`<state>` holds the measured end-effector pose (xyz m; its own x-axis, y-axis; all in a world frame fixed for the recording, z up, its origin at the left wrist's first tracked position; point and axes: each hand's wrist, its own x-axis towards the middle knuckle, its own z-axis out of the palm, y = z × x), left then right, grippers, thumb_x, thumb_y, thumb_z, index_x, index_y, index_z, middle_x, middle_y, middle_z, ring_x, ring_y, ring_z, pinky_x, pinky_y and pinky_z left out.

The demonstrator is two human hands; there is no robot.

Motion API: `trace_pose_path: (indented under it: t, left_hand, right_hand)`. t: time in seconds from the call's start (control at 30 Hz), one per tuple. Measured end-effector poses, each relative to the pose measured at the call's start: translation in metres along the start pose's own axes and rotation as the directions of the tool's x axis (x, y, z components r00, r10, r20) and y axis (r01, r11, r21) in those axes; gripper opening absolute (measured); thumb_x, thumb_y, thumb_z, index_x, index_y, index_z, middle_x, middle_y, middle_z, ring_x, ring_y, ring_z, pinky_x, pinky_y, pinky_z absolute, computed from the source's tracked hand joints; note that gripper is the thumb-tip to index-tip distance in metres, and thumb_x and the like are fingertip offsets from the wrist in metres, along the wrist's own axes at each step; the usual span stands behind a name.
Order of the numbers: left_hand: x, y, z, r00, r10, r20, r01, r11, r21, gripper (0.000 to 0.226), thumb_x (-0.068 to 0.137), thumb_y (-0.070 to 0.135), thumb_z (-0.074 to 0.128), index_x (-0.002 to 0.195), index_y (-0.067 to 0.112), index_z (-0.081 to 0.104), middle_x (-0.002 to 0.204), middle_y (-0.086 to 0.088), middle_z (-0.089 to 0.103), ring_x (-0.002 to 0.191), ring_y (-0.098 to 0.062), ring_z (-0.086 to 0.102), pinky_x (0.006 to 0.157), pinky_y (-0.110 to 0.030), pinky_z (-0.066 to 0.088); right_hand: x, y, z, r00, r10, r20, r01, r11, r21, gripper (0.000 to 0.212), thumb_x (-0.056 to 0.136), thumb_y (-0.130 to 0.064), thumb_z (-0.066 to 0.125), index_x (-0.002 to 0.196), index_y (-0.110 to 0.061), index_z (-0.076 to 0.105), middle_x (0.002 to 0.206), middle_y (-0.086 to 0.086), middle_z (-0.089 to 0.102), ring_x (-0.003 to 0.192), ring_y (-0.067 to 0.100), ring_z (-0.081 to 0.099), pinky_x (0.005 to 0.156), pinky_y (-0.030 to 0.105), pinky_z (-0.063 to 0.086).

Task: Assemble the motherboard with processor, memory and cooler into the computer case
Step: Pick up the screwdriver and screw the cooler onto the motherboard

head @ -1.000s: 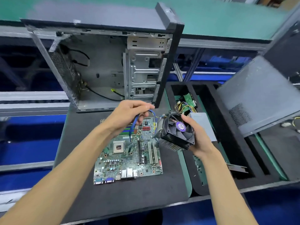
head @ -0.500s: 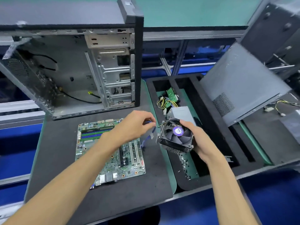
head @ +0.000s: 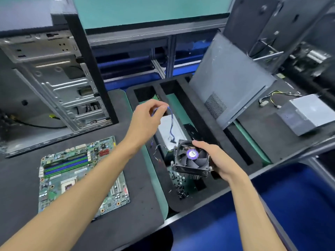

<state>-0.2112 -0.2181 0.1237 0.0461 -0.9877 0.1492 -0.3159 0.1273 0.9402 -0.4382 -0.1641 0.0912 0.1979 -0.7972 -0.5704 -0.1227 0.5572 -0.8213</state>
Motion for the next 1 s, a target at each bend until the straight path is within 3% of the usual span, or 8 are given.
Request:
trace_pose_path:
  t: [0.1,0.2,0.33,0.53,0.67,0.8,0.87,1.0]
  left_hand:
    - [0.012,0.002,0.016,0.99,-0.122,-0.067,0.105,0.97,-0.22,0.017,0.098,0.017,0.054,0.098,0.016,0.071,0.056,0.009,0.054,0.052,-0.015,0.049,0.057,-0.034,0.047]
    - [0.018,0.003,0.035,0.983,-0.164,-0.086,0.13,0.943,-0.308,0.017,0.098,0.011,0.052,0.103,0.009,0.068,0.062,0.006,0.059,0.056,-0.015,0.058,0.062,-0.031,0.051]
    - [0.016,0.006,0.07,0.978,-0.208,-0.026,0.174,0.875,-0.452,0.015,0.102,0.007,0.048,0.11,0.0,0.059,0.075,-0.006,0.068,0.074,-0.025,0.072,0.071,-0.031,0.059]
    - [0.017,0.008,0.119,0.976,-0.186,0.117,0.218,0.763,-0.609,0.014,0.105,0.005,0.039,0.107,0.006,0.053,0.081,-0.012,0.071,0.088,-0.031,0.073,0.083,-0.039,0.06]
    - [0.016,-0.003,0.139,0.948,-0.246,0.202,0.313,0.835,-0.453,0.017,0.101,0.005,0.04,0.099,0.012,0.056,0.089,-0.013,0.075,0.097,-0.027,0.072,0.09,-0.037,0.056]
    - [0.008,-0.017,0.141,0.855,-0.394,0.337,0.435,0.899,-0.053,0.011,0.095,0.011,0.049,0.094,0.016,0.059,0.098,-0.007,0.074,0.09,-0.021,0.066,0.067,-0.021,0.05]
    - [0.001,-0.025,0.136,0.802,-0.414,0.429,0.406,0.907,0.117,0.008,0.096,0.012,0.052,0.096,0.016,0.06,0.107,-0.013,0.069,0.088,-0.02,0.061,0.065,-0.023,0.05]
    - [-0.003,-0.023,0.119,0.765,-0.369,0.528,0.388,0.918,0.08,0.018,0.098,0.013,0.054,0.113,0.011,0.064,0.11,-0.005,0.068,0.096,-0.014,0.061,0.084,-0.023,0.049]
  right_hand:
    - [-0.008,0.006,-0.021,0.998,0.041,0.046,-0.042,0.999,0.032,0.043,0.074,-0.056,0.073,0.1,-0.023,0.081,0.108,0.009,0.077,0.095,0.021,0.074,0.084,0.026,0.053]
    - [-0.017,0.012,-0.04,0.997,0.045,0.065,-0.048,0.997,0.054,0.04,0.071,-0.057,0.074,0.095,-0.025,0.082,0.107,0.007,0.077,0.094,0.02,0.074,0.081,0.025,0.055]
    - [-0.024,0.015,-0.057,0.999,-0.006,0.031,0.001,0.991,0.13,0.039,0.066,-0.056,0.076,0.089,-0.024,0.082,0.098,0.005,0.078,0.085,0.017,0.074,0.072,0.022,0.058]
    - [-0.032,0.021,-0.078,0.998,-0.061,-0.013,0.063,0.976,0.208,0.032,0.069,-0.053,0.075,0.086,-0.028,0.082,0.094,-0.002,0.078,0.082,0.011,0.074,0.07,0.02,0.057]
    - [-0.032,0.023,-0.086,0.996,-0.083,-0.032,0.089,0.97,0.227,0.034,0.072,-0.053,0.075,0.091,-0.025,0.082,0.098,0.002,0.078,0.086,0.015,0.074,0.073,0.022,0.057]
    - [-0.027,0.021,-0.086,0.995,-0.093,-0.035,0.098,0.971,0.219,0.04,0.075,-0.054,0.072,0.096,-0.021,0.082,0.102,0.006,0.078,0.089,0.019,0.075,0.074,0.024,0.057]
    - [-0.024,0.018,-0.084,0.994,-0.103,-0.04,0.109,0.972,0.21,0.042,0.077,-0.054,0.07,0.1,-0.02,0.081,0.106,0.009,0.077,0.094,0.022,0.075,0.078,0.026,0.057]
    - [-0.016,0.011,-0.078,0.993,-0.113,-0.027,0.116,0.976,0.185,0.05,0.079,-0.055,0.069,0.108,-0.016,0.078,0.116,0.014,0.074,0.106,0.03,0.071,0.095,0.038,0.055]
